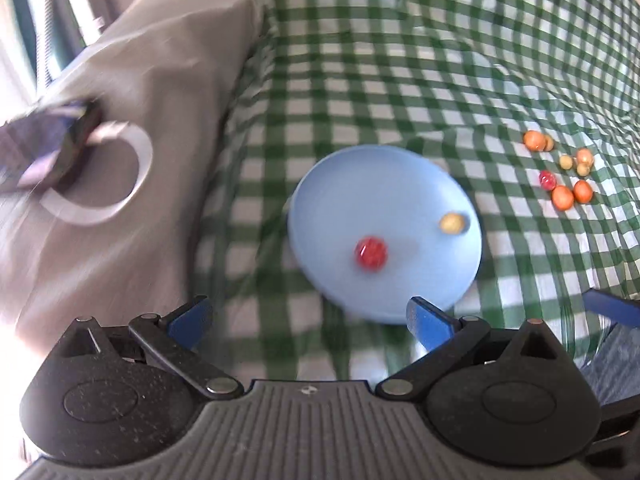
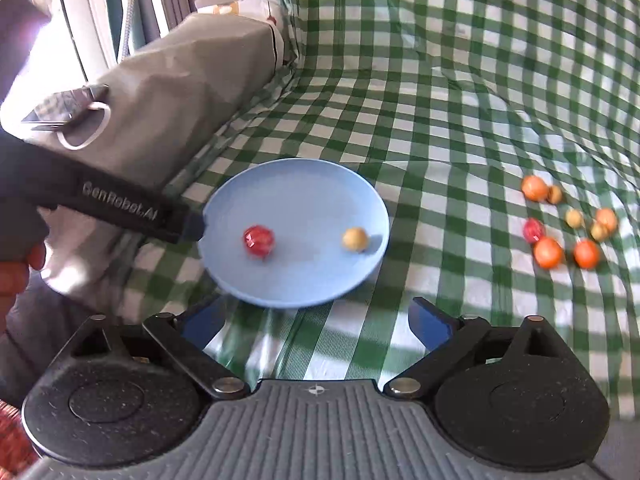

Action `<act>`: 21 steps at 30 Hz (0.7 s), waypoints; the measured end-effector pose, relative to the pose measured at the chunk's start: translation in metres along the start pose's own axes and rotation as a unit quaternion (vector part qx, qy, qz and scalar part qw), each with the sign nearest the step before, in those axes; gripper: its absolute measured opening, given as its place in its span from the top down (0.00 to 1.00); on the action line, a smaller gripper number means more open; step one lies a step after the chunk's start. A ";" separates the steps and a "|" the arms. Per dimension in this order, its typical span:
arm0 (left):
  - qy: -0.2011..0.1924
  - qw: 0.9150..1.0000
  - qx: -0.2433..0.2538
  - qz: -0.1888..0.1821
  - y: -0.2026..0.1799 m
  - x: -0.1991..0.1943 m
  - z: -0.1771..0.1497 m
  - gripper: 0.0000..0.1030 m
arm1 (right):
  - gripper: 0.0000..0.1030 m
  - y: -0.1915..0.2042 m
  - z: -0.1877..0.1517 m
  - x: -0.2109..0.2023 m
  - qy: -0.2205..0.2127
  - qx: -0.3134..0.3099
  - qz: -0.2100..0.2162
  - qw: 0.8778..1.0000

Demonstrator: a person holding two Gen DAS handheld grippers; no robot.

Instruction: Organize fruits

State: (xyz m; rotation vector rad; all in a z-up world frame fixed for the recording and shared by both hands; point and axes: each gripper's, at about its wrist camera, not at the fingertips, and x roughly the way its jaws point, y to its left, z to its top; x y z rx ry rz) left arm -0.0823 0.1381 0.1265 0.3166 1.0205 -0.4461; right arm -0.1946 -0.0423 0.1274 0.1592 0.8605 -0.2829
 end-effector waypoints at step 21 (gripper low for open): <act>-0.089 0.995 0.046 0.028 -0.023 -0.076 -0.051 0.00 | 0.01 0.014 -0.021 -0.078 -0.099 -0.003 -0.036 0.994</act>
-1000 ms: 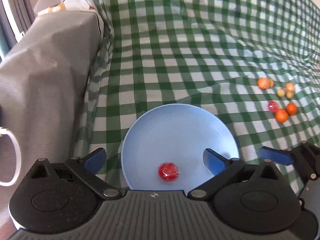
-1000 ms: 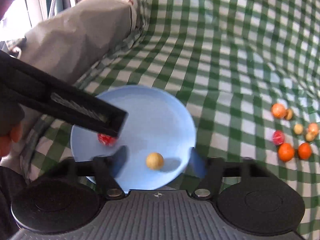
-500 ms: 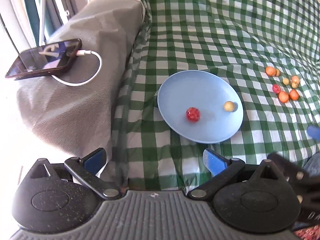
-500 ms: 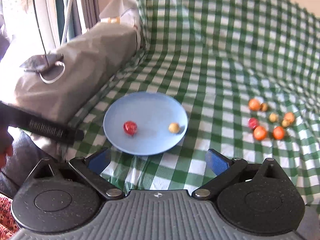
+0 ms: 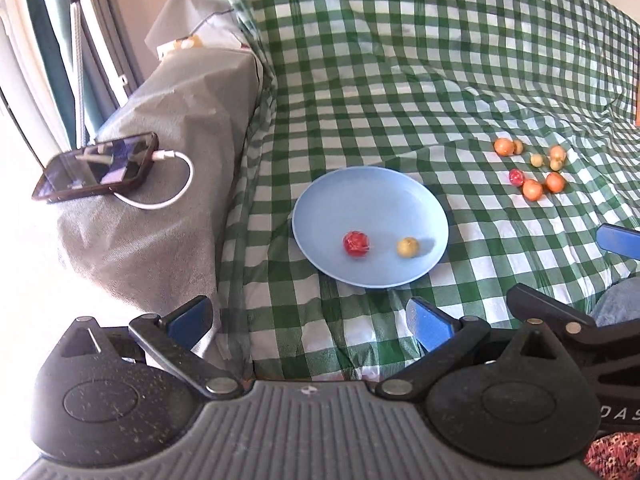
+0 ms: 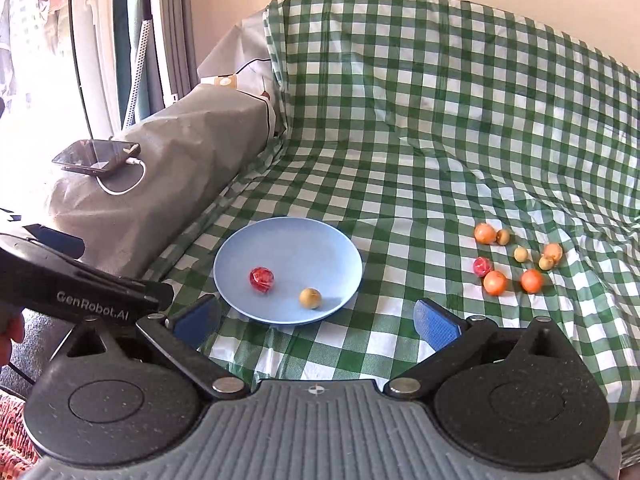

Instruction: Organize fruits

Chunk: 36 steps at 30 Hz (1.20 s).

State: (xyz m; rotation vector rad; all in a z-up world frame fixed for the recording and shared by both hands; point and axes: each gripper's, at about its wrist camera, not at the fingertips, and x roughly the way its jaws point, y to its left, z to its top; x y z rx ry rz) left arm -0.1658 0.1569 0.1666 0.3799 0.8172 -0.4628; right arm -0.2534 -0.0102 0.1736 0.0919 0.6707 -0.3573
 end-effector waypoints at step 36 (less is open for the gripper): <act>0.056 0.998 -0.013 0.004 -0.011 0.022 0.010 0.00 | 0.01 -0.014 -0.002 0.026 0.047 0.022 0.018 0.998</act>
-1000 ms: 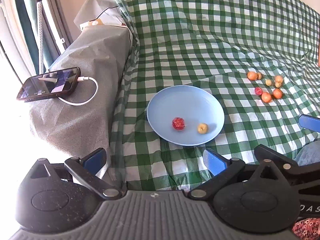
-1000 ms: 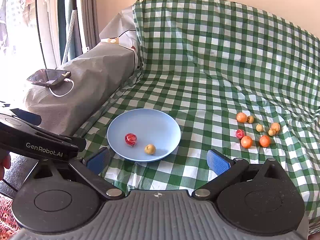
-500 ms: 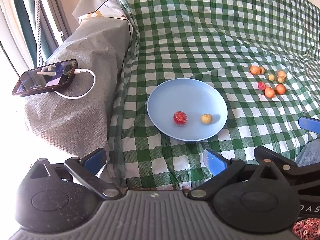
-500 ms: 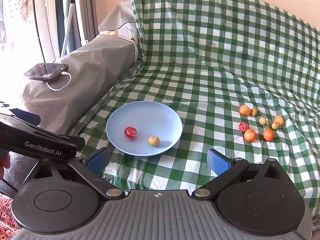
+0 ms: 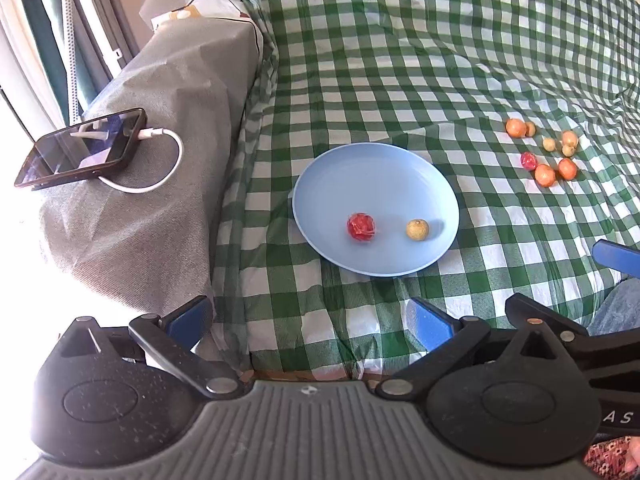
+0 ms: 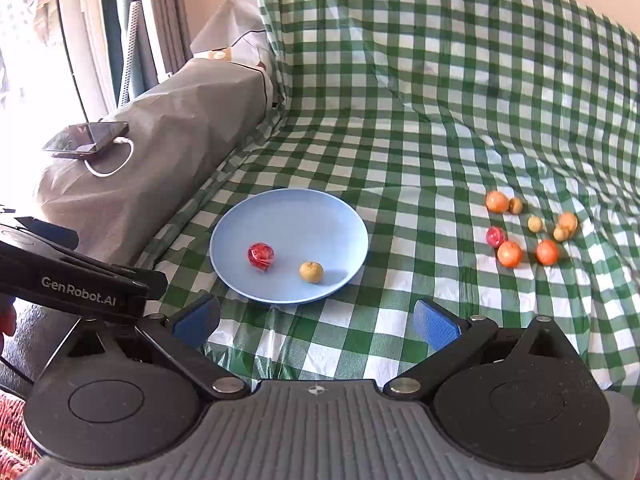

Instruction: Organize fruits

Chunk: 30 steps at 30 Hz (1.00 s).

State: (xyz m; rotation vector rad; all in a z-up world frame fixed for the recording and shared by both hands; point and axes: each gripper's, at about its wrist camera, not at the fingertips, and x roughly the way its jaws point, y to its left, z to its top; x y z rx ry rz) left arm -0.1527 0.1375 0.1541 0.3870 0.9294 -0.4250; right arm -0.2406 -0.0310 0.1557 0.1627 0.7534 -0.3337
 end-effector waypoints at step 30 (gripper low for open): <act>0.052 0.996 0.068 -0.011 -0.110 0.064 0.073 0.00 | 0.01 -0.131 -0.021 0.037 0.008 0.181 -0.101 0.978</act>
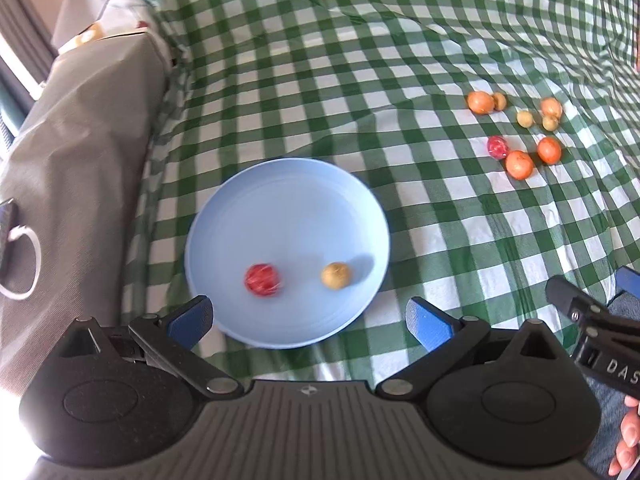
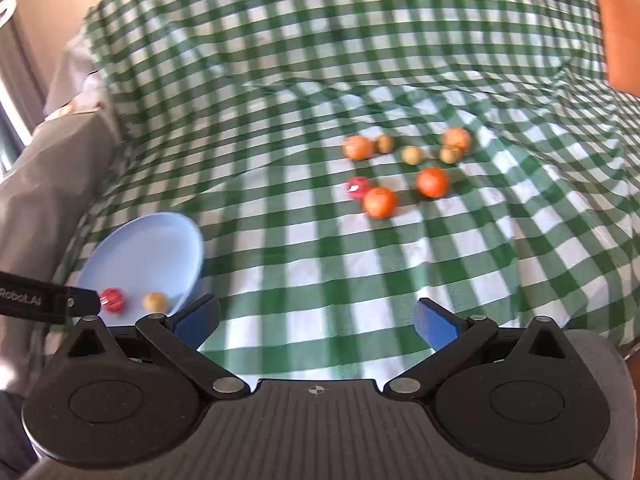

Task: Organize fruits
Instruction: 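Grasp an orange with the left tool while the right tool grasps another orange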

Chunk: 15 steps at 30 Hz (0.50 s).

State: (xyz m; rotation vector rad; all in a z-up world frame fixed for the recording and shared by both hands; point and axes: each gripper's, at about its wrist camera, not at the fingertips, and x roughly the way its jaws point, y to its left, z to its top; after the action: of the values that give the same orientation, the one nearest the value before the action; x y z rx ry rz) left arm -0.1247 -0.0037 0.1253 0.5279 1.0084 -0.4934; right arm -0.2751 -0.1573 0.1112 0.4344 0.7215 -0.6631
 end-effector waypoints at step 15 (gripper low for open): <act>0.002 0.995 0.089 -0.045 -0.088 0.093 0.092 0.00 | 0.01 -0.087 0.049 0.119 -0.057 0.009 -0.160 0.985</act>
State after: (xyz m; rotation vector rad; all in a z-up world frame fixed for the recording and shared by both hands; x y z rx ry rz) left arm -0.0767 -0.1418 0.0669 0.6440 0.9995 -0.6669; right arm -0.2448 -0.2953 0.0467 0.2958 0.6820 -0.9896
